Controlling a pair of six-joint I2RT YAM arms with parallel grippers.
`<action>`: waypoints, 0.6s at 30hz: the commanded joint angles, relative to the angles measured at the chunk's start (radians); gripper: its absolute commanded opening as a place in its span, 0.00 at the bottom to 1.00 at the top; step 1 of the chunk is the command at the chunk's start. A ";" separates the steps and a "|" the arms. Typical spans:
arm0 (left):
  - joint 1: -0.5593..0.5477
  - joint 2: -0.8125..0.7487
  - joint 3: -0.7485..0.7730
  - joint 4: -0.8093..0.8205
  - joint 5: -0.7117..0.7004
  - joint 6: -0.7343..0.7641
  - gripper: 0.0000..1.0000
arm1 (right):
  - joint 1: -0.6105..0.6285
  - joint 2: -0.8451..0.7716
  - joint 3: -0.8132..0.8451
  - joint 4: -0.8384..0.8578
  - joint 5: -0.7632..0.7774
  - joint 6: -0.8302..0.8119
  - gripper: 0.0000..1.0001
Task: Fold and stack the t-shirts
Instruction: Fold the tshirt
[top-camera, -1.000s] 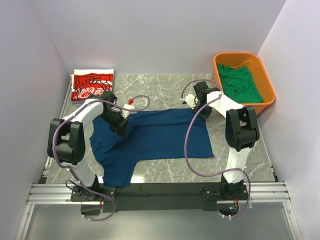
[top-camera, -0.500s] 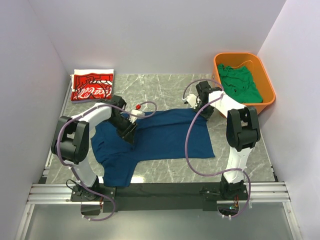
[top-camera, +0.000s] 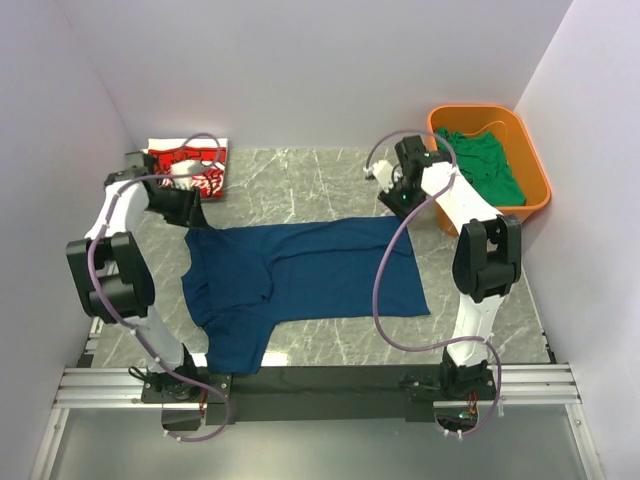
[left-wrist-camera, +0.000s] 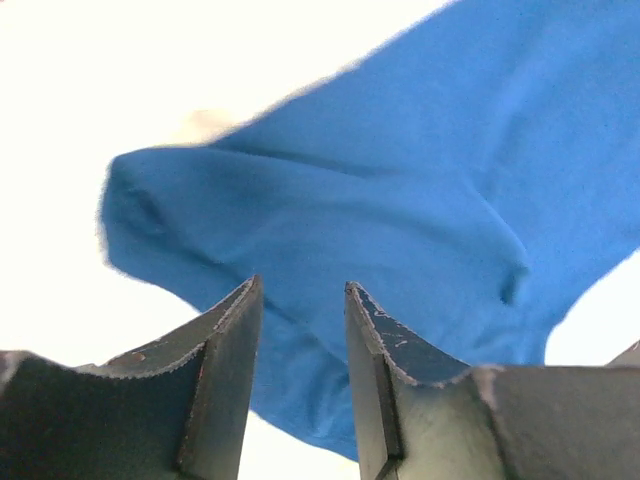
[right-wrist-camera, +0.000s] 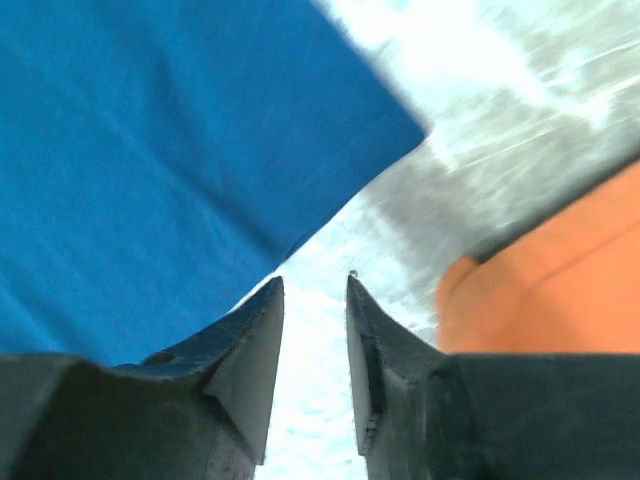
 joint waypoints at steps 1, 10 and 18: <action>0.042 0.081 0.052 0.005 -0.013 -0.100 0.43 | -0.006 0.062 0.096 -0.026 -0.038 0.094 0.36; 0.111 0.194 0.030 0.073 -0.023 -0.200 0.39 | 0.028 0.223 0.227 0.000 -0.048 0.211 0.27; 0.111 0.247 0.012 0.130 -0.001 -0.219 0.34 | 0.035 0.225 0.192 0.022 -0.038 0.231 0.24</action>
